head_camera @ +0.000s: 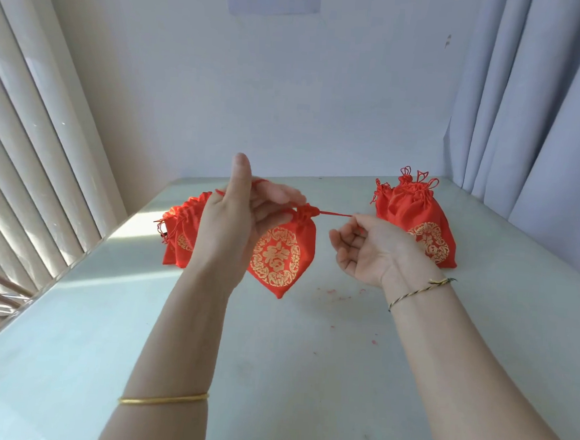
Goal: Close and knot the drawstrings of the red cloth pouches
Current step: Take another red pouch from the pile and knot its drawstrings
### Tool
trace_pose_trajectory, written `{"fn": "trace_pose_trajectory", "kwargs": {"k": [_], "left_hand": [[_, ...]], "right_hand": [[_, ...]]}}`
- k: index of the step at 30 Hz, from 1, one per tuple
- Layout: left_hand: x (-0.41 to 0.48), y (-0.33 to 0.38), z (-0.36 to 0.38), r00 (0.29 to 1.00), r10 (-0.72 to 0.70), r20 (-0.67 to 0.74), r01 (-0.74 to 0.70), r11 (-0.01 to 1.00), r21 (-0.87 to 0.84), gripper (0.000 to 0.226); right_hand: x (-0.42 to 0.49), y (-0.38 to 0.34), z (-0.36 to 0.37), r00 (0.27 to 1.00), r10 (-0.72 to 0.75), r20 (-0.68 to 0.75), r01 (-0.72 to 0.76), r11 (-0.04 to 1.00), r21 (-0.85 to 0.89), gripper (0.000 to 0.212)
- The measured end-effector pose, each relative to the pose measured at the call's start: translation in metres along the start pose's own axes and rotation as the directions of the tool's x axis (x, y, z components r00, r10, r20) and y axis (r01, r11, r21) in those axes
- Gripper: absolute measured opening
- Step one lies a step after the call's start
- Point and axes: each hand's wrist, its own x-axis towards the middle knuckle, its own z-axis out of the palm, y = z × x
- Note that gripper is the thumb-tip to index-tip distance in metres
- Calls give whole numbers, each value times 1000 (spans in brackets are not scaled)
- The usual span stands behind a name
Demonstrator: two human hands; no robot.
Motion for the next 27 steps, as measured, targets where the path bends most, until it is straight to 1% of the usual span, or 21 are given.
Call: {"fn": "trace_pose_trajectory", "kwargs": {"k": [2, 4, 5, 7, 9, 11, 13, 16, 19, 21, 24, 27], "left_hand": [[-1, -1, 1, 998, -61, 19, 58, 988, 140, 41], [-1, -2, -1, 995, -95, 34, 79, 945, 316, 18], [-1, -1, -2, 992, -109, 56, 79, 916, 393, 12], [-3, 1, -1, 984, -132, 116, 52, 850, 524, 7], [-6, 3, 2, 978, -134, 159, 16, 811, 585, 5], [-7, 4, 6, 976, -125, 176, -6, 800, 600, 4], [-6, 3, 6, 978, -111, 176, -19, 793, 609, 10], [-4, 2, 2, 980, -111, 166, -8, 808, 589, 16], [-3, 0, -1, 977, -126, 175, 4, 823, 568, 18], [-3, -1, -2, 976, -132, 171, 13, 826, 563, 16], [-3, -1, -4, 978, -139, 155, 34, 840, 542, 18], [-2, -1, -4, 983, -139, 124, 59, 865, 499, 16]], "right_hand": [[-3, -4, 3, 997, -80, 21, 81, 997, -21, 32], [-9, -11, 6, 982, -176, 64, 180, 982, -59, 32], [-13, -14, 8, 969, -230, 90, 239, 966, -99, 31], [-21, -17, 14, 936, -314, 160, 342, 921, -190, 30], [-28, -16, 21, 906, -351, 235, 403, 886, -230, 29], [-32, -13, 25, 880, -372, 294, 443, 867, -230, 29], [-32, -10, 27, 874, -373, 311, 449, 865, -225, 30], [-30, -9, 25, 901, -304, 311, 390, 879, -273, 36], [-28, -5, 25, 887, -235, 398, 363, 886, -288, 29], [-28, -1, 27, 864, -253, 434, 414, 849, -329, 33], [-27, 1, 26, 843, -310, 439, 488, 784, -384, 21], [-26, 0, 23, 830, -346, 437, 524, 752, -401, 20]]}}
